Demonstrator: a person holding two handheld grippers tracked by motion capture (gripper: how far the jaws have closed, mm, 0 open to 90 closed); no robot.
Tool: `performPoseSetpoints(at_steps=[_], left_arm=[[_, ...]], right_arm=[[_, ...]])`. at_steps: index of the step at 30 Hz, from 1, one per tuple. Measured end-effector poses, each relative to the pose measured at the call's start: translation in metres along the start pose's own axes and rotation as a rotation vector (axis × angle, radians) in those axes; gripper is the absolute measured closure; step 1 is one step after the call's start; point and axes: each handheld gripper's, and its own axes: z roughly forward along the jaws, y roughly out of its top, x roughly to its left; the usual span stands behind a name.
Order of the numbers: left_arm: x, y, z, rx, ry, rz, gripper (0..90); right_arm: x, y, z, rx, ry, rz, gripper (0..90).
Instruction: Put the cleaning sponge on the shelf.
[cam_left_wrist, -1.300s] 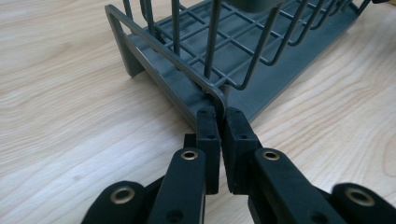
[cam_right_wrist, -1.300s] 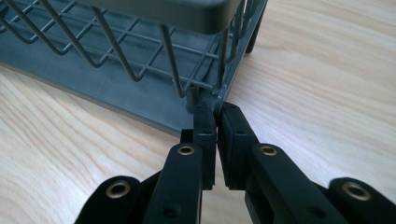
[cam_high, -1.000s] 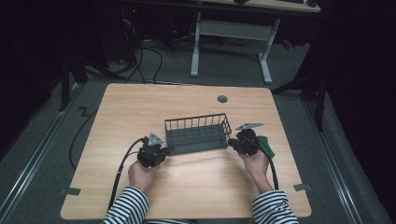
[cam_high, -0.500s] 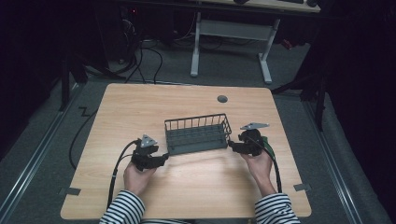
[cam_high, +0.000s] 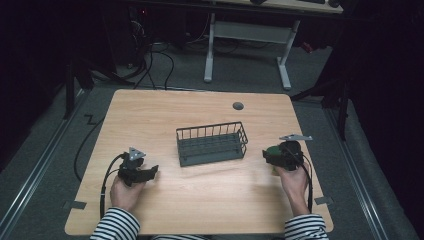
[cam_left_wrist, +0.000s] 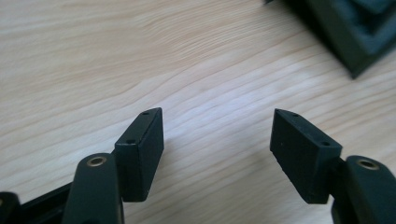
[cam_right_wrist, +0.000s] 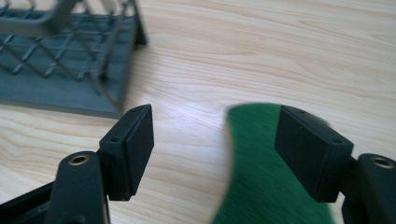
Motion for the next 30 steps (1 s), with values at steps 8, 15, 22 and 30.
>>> performPoseSetpoints(at_steps=[8,15,22,30], left_arm=[[0.008,-0.008,0.004,-0.056,0.030,-0.009,31.7],[0.006,-0.011,0.004,-0.058,0.031,0.016,27.9],[0.006,-0.010,0.004,-0.057,0.035,0.005,27.3],[0.006,-0.010,0.004,-0.056,0.035,0.006,27.1]], right_arm=[[-0.024,-0.009,-0.007,0.041,-0.054,0.059,25.3],[-0.034,-0.015,-0.002,0.091,-0.078,0.094,24.0],[-0.032,-0.008,0.015,0.162,-0.093,0.074,23.4],[-0.030,0.001,0.028,0.270,-0.125,0.056,22.2]])
